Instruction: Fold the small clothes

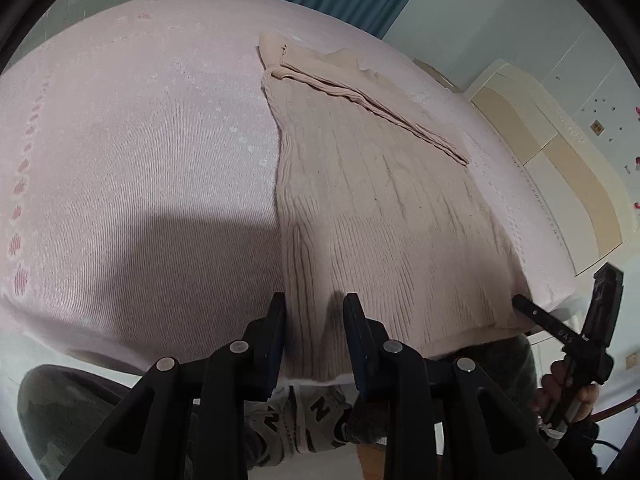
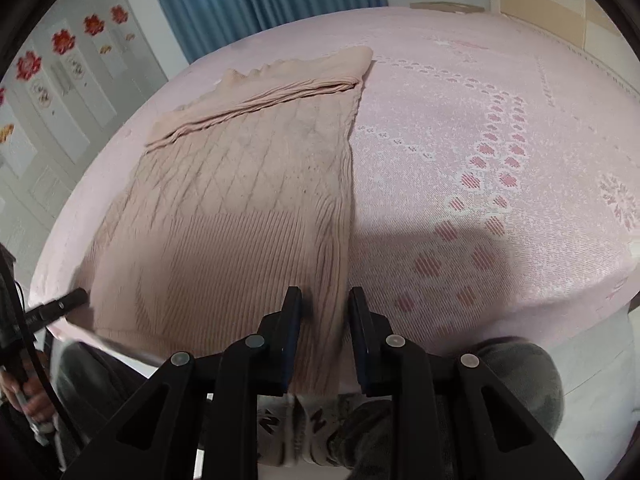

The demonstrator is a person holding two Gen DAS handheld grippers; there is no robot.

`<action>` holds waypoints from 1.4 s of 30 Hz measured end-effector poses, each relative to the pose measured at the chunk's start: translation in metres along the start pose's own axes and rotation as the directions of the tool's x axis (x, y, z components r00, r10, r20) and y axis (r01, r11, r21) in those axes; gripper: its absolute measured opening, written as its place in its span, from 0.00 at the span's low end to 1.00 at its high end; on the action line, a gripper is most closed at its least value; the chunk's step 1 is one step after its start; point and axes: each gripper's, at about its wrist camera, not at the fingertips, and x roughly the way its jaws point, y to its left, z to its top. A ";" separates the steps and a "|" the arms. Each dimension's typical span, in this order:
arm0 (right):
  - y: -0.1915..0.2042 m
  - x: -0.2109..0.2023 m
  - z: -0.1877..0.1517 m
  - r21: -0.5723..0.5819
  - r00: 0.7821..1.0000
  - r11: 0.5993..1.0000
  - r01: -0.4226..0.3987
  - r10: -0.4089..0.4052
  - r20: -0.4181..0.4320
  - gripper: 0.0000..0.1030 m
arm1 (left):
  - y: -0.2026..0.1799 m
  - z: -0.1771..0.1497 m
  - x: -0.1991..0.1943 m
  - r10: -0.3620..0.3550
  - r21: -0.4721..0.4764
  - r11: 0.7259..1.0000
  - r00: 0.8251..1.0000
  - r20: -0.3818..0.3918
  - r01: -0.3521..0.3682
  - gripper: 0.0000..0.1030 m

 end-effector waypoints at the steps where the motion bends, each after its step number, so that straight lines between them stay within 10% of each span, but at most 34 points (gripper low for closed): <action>1: -0.001 -0.001 -0.002 -0.001 1.000 1.000 0.000 0.000 0.005 0.23 | 0.004 0.000 0.000 -0.017 -0.017 1.000 1.000 -0.009 0.016 0.25; 25: -0.004 -0.002 -0.007 0.019 1.000 1.000 -0.013 0.013 -0.010 0.23 | 0.001 -0.017 0.008 -0.183 -0.102 0.979 0.980 -0.076 0.175 0.26; 42: -0.006 -0.002 -0.005 0.059 1.000 0.998 -0.001 0.002 -0.025 0.24 | 0.034 0.000 -0.010 -0.048 -0.219 0.974 0.997 0.062 0.061 0.27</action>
